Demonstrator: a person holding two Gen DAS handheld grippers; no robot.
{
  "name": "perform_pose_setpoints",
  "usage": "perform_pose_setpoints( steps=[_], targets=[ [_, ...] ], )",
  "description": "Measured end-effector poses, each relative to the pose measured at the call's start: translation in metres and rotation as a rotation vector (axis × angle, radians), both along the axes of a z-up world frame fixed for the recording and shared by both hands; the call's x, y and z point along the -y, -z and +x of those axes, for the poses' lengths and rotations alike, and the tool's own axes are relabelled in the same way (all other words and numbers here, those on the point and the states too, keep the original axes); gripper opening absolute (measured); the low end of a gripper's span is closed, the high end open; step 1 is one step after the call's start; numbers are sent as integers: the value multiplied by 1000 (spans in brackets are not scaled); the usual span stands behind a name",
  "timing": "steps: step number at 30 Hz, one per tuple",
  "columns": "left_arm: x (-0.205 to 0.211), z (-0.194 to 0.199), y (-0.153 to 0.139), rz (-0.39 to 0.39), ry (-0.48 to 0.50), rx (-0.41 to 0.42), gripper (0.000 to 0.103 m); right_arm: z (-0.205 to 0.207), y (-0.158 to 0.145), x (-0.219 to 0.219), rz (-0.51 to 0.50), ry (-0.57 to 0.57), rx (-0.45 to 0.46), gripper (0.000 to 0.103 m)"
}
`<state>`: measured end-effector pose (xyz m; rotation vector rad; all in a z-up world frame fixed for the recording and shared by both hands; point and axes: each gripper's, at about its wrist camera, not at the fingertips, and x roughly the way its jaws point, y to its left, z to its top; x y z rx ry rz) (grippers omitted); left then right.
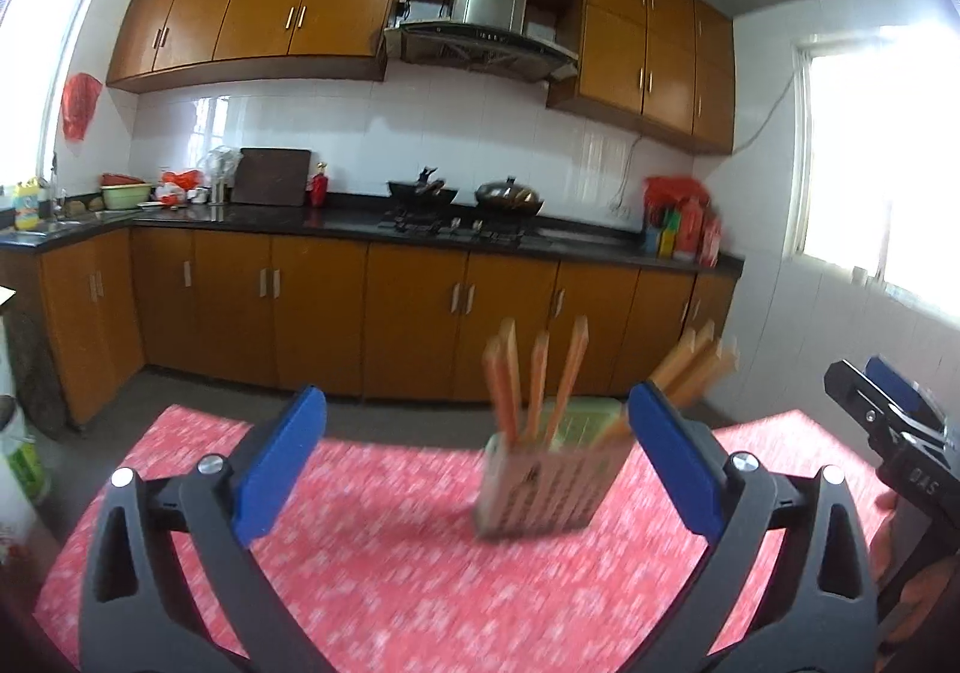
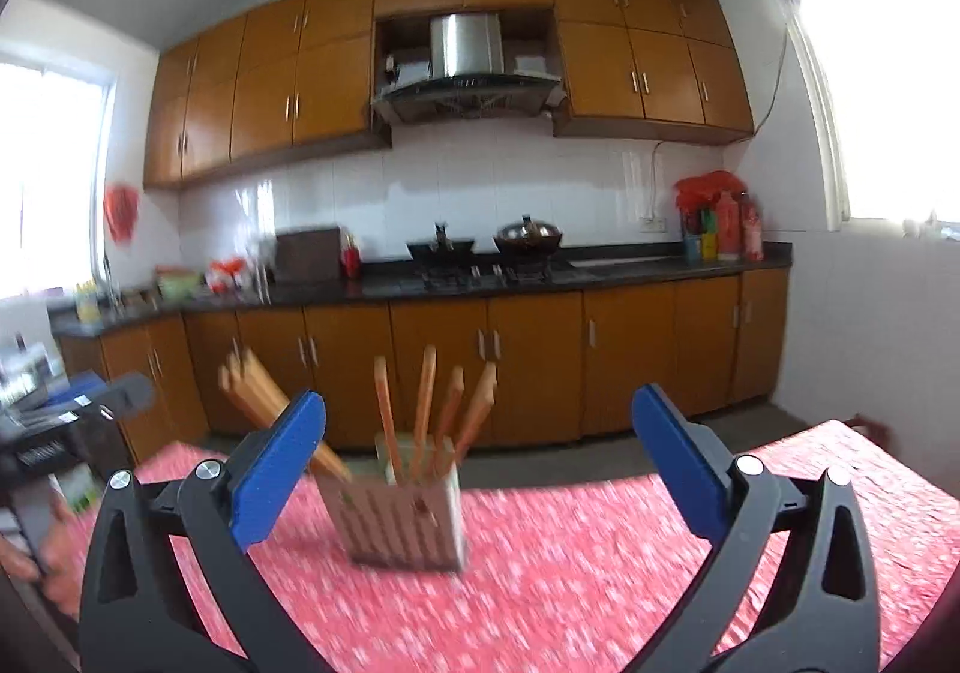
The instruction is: Organize utensils
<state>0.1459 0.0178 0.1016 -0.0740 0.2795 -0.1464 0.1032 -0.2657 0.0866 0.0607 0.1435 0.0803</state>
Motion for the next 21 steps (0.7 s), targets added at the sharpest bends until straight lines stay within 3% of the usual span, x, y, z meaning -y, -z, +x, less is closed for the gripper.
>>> perform_pose_setpoints(
  steps=[6, 10, 15, 21],
  targets=[
    [-1, -47, 50, 124, -97, -55, 99, -31, 51, -21, -79, 57, -78, 101],
    [7, -70, 74, 171, -80, -90, 99, -48, 72, -35, -93, 37, -111, 101],
    [13, -85, 87, 153, -65, -98, 99, -63, 86, -48, -120, 27, -131, 101],
    [10, -97, 93, 135, -79, -87, 99, -68, 97, -47, -85, 2, -185, 101]
  ],
)
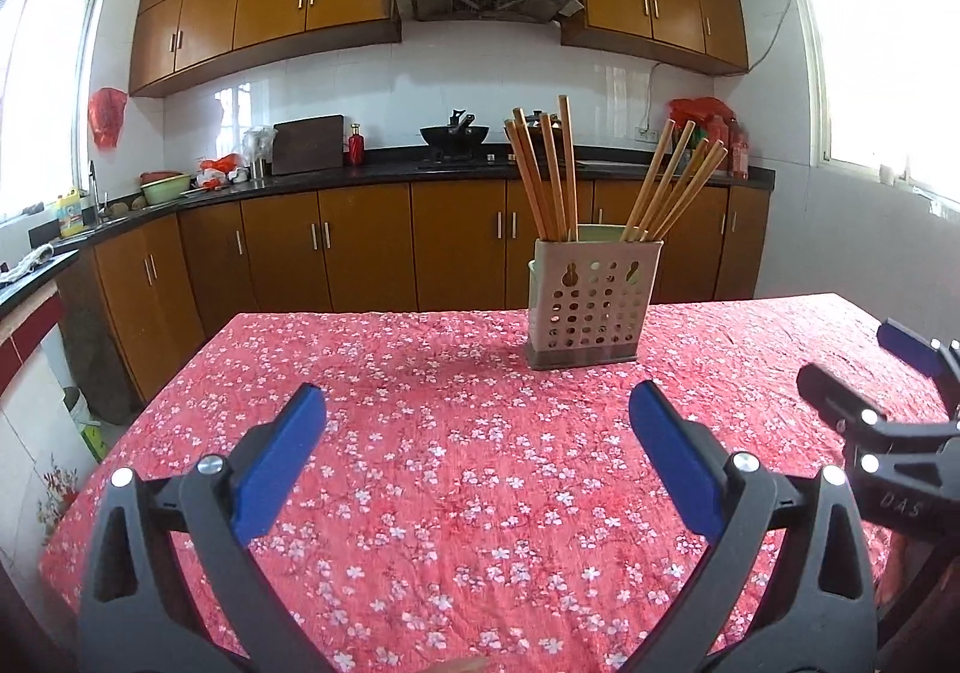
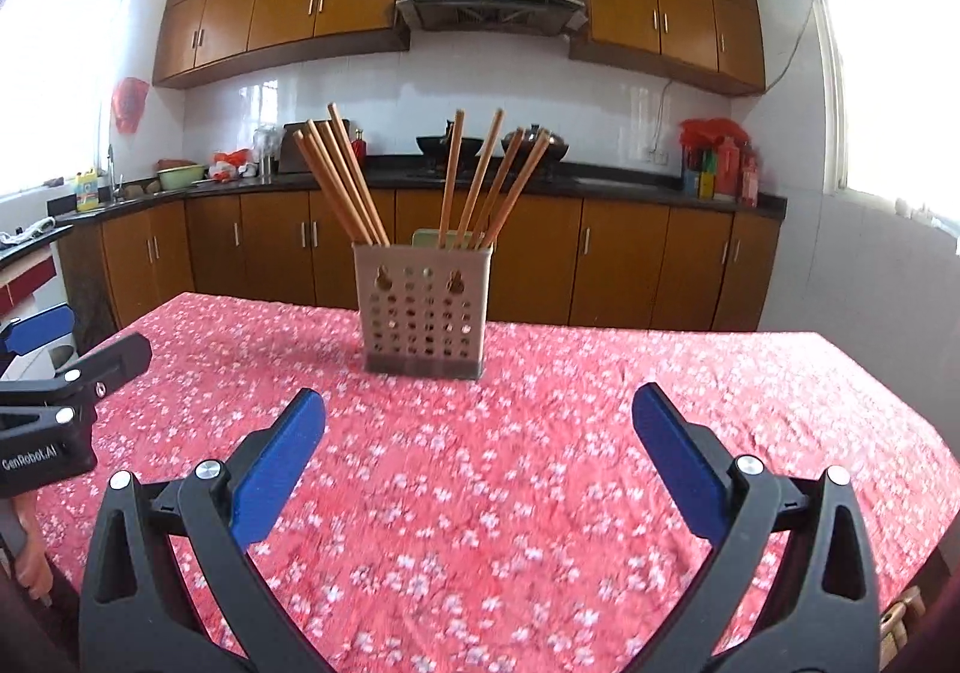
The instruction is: Organize utensils
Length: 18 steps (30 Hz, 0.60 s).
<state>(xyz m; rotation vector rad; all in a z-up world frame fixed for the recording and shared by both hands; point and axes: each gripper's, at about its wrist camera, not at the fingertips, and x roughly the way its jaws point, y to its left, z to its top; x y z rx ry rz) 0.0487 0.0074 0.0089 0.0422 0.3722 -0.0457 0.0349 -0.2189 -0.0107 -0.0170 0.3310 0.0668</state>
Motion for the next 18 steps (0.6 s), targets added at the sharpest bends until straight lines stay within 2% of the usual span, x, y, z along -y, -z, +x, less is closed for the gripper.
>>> perform_pose_setpoints(
  steps=[7, 18],
  targets=[
    [-1, -5, 6, -9, 2, -10, 99, -5, 6, 10, 53, 27, -18, 101],
    [0, -6, 9, -13, -5, -19, 99, -7, 10, 16, 75, 42, -23, 101]
  ],
)
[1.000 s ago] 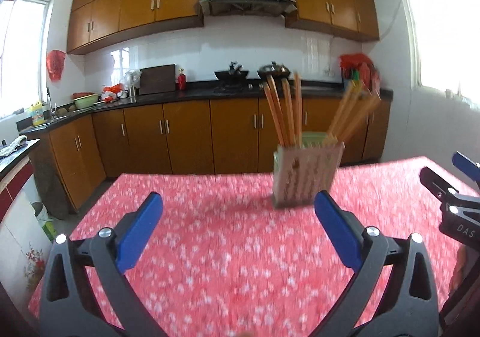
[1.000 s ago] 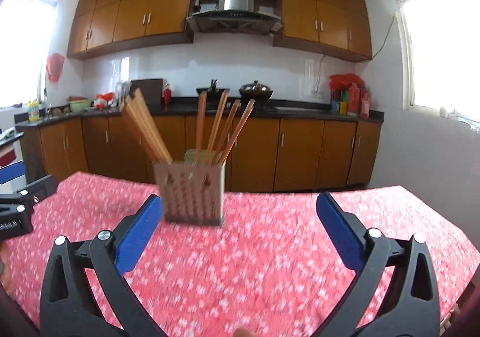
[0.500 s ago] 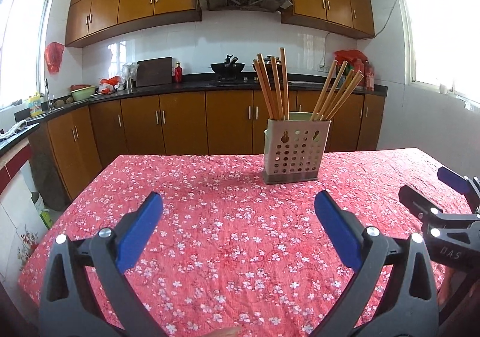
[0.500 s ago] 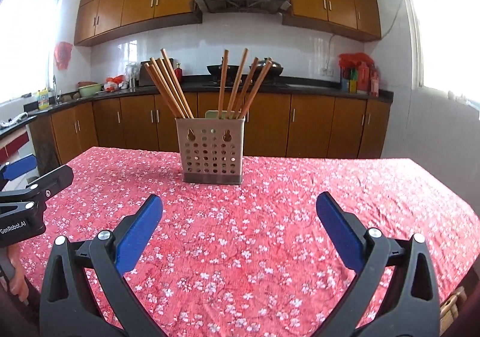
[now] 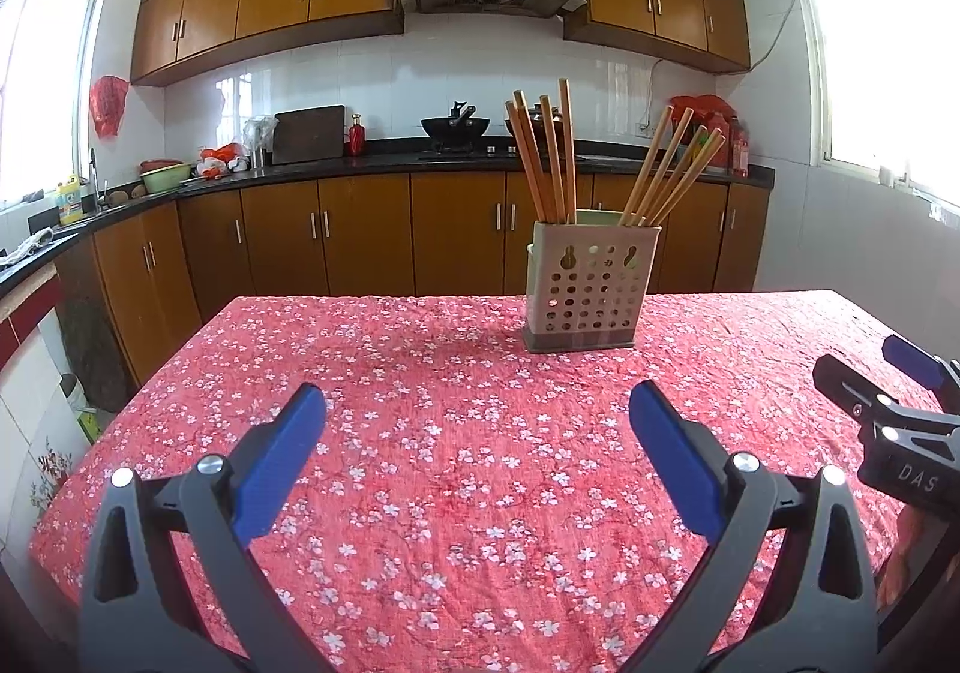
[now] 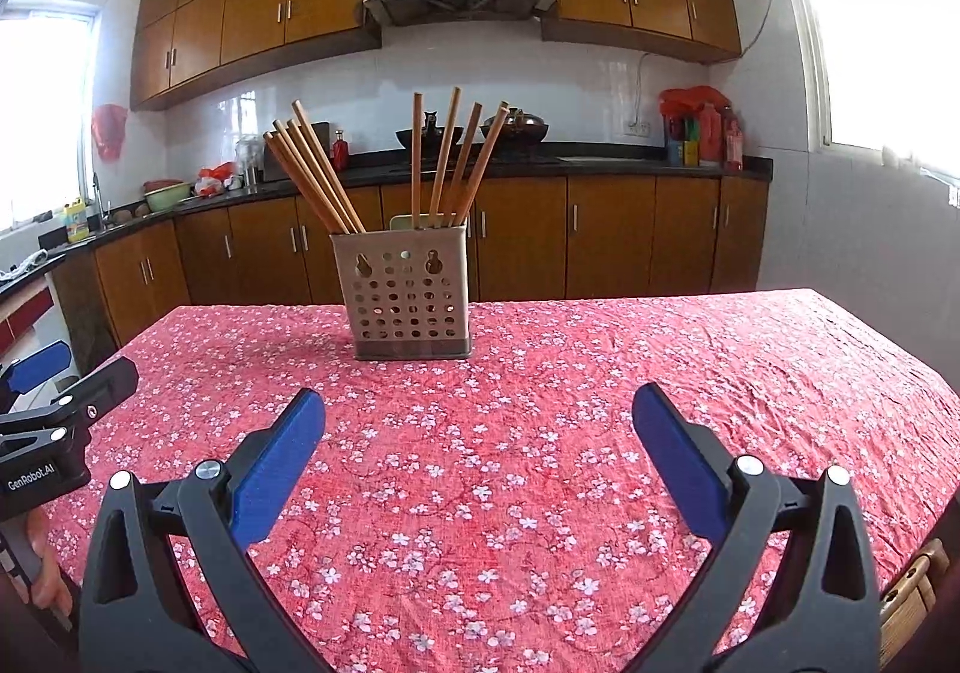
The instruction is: Organize utensils
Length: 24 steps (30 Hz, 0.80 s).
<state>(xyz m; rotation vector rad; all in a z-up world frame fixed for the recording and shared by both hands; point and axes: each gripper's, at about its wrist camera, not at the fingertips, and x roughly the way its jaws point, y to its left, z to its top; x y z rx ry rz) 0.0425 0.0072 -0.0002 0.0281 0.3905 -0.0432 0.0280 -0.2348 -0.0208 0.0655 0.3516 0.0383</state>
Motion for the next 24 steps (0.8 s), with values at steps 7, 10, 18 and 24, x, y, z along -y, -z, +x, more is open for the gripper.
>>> perform_pose_setpoints(
  steps=[7, 10, 18, 24],
  targets=[
    [2, 1, 1, -1, 0, -4, 99, 1, 1, 0, 3, -2, -7, 101],
    [3, 1, 2, -1, 3, -4, 99, 1, 1, 0, 2, -2, -5, 101],
    [4, 2, 2, -5, 5, -8, 99, 1, 2, 2, 10, 3, -7, 101],
    [5, 3, 3, -4, 8, -9, 99, 0, 1, 2, 10, 2, -8, 101]
  ],
)
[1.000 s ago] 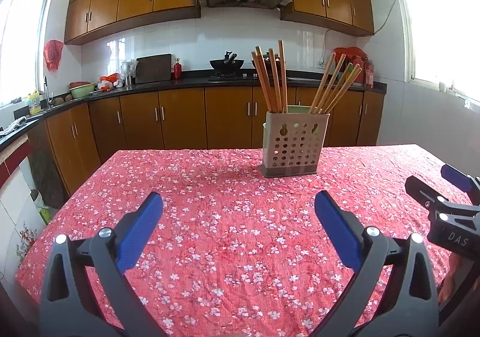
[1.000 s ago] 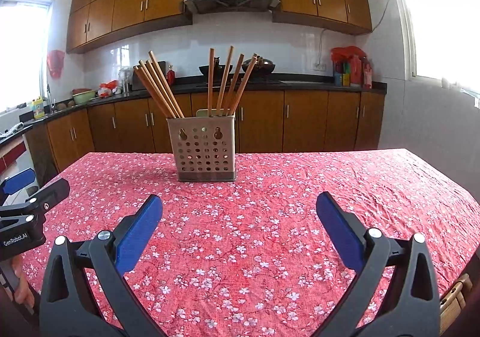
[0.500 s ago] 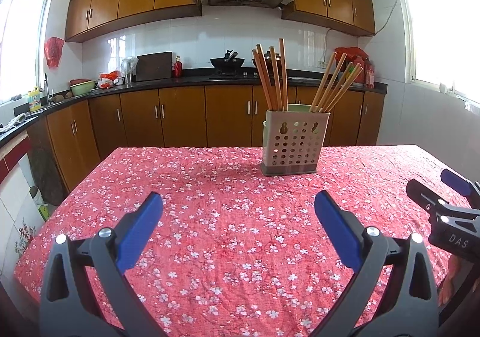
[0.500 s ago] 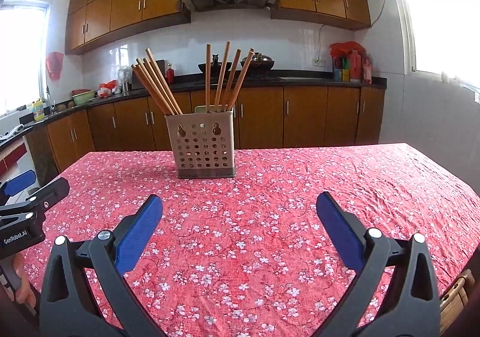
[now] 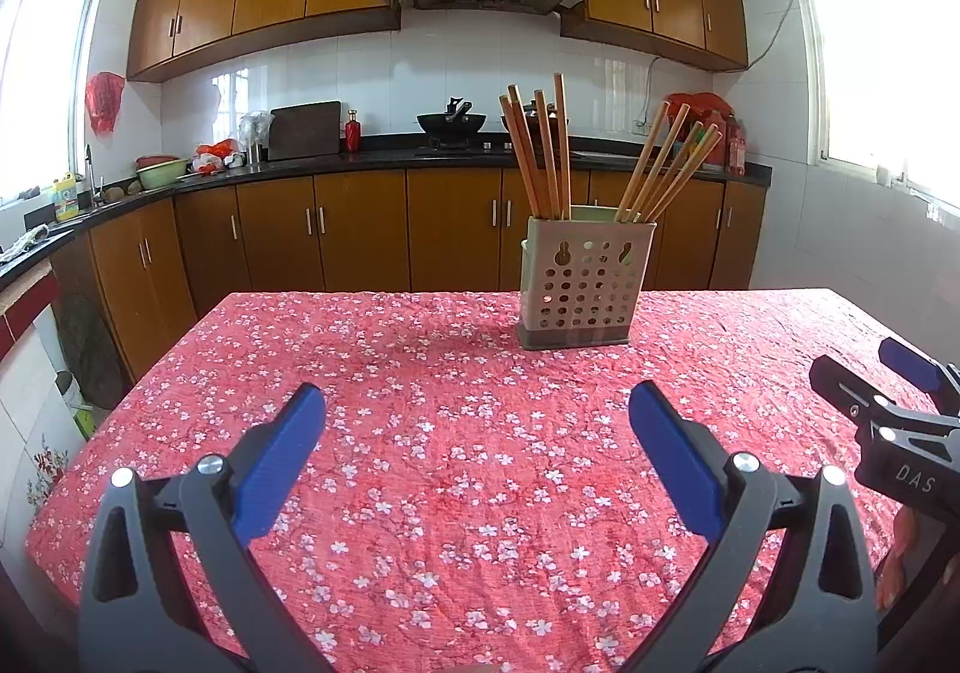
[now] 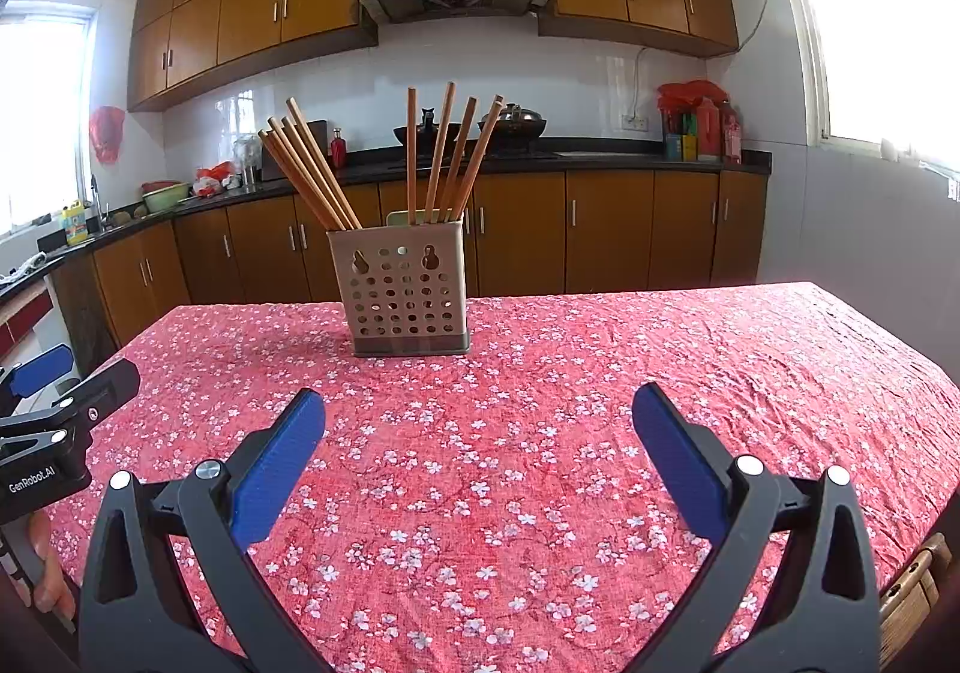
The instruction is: Organize utensils
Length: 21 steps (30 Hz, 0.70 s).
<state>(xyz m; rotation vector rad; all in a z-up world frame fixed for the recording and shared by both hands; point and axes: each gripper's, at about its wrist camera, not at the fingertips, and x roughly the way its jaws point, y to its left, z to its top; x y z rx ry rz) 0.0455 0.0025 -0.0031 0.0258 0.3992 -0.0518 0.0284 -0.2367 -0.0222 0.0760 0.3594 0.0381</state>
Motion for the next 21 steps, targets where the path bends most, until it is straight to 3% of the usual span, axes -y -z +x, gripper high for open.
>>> perform_pose_setpoints(
  steps=[21],
  targets=[
    [0, 0, 1, -1, 3, -3, 99, 0, 1, 0, 4, 2, -5, 101]
  ],
)
